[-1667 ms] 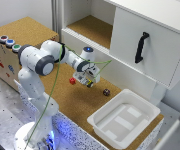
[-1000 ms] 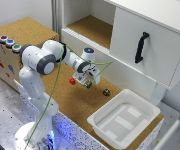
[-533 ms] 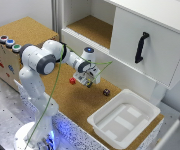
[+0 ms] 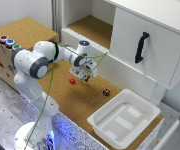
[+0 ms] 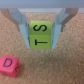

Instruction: Place the yellow block on top of the pink block

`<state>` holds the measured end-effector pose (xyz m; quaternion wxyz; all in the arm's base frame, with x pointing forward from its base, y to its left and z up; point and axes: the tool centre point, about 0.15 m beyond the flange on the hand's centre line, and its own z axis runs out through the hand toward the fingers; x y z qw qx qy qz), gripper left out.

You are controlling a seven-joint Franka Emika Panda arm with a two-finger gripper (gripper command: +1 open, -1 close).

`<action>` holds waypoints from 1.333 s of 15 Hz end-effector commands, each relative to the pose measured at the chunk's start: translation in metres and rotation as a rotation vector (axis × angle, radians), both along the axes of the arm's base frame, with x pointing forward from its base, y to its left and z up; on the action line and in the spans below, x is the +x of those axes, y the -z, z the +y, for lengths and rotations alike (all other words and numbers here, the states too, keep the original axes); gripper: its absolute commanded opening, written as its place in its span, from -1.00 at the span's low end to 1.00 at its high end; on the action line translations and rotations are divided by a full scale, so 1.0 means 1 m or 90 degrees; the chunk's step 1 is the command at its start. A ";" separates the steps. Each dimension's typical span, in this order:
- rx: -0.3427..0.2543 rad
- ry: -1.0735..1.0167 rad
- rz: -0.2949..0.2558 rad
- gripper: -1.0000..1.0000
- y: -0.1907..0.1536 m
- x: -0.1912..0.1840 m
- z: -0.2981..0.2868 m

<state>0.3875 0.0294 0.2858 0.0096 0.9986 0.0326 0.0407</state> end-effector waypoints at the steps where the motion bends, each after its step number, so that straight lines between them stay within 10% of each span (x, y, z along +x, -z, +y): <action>1: 0.007 -0.044 -0.051 -1.00 -0.002 -0.060 0.028; 20: -0.001 -0.003 -0.012 -1.00 0.065 0.000 0.073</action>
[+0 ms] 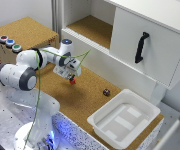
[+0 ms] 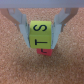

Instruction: Place the yellow block on top of the pink block

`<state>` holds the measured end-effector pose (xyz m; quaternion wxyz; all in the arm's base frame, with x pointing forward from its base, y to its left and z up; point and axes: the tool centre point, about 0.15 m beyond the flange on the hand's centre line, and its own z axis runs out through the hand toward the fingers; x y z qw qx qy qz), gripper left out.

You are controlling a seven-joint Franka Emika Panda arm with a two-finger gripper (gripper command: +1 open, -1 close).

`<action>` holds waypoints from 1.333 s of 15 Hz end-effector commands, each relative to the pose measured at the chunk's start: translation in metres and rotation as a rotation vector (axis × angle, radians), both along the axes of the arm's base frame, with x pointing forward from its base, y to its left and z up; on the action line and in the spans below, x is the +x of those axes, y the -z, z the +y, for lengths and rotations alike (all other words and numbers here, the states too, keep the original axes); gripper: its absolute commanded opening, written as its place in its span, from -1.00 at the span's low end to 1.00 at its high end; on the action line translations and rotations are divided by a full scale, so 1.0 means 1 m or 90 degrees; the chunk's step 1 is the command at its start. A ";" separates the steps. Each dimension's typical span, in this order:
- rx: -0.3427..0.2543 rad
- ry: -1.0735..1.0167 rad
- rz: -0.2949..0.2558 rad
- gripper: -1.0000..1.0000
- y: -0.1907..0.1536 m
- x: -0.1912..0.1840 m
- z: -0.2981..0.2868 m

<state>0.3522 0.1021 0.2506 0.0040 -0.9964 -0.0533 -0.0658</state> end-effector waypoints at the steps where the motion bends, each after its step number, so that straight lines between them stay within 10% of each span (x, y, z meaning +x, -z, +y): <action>1: -0.018 0.026 0.019 -1.00 0.030 0.037 0.000; 7: -0.018 0.044 0.024 -1.00 0.029 0.036 -0.005; 8: -0.022 0.048 0.028 1.00 0.026 0.035 -0.006; 20: -0.009 0.035 -0.045 1.00 -0.076 0.000 0.004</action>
